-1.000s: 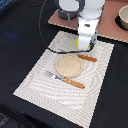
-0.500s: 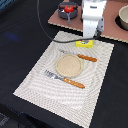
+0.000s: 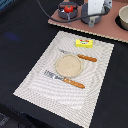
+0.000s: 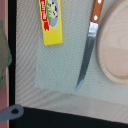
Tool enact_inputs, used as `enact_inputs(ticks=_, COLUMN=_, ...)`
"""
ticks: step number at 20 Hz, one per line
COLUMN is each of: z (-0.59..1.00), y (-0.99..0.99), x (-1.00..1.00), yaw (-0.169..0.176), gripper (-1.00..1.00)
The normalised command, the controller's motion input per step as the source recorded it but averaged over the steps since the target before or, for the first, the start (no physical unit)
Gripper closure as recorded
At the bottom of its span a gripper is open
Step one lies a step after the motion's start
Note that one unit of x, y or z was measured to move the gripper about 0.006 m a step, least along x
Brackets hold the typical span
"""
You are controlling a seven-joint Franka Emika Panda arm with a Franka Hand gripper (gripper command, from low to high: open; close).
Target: Interact with the objects in diverse but meaningful ways.
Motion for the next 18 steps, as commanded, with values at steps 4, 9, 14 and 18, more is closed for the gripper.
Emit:
enact_inputs(ticks=4, z=0.15, y=-0.42, x=0.00, yaw=-0.028, gripper=-1.00)
enact_inputs(ticks=9, z=-0.10, y=-0.58, x=-0.07, yaw=-0.062, gripper=-1.00)
enact_inputs(ticks=14, z=-0.23, y=-0.76, x=-0.17, yaw=-0.065, gripper=-1.00)
enact_inputs(ticks=18, z=-0.27, y=-0.54, x=-0.24, yaw=-0.018, gripper=-1.00)
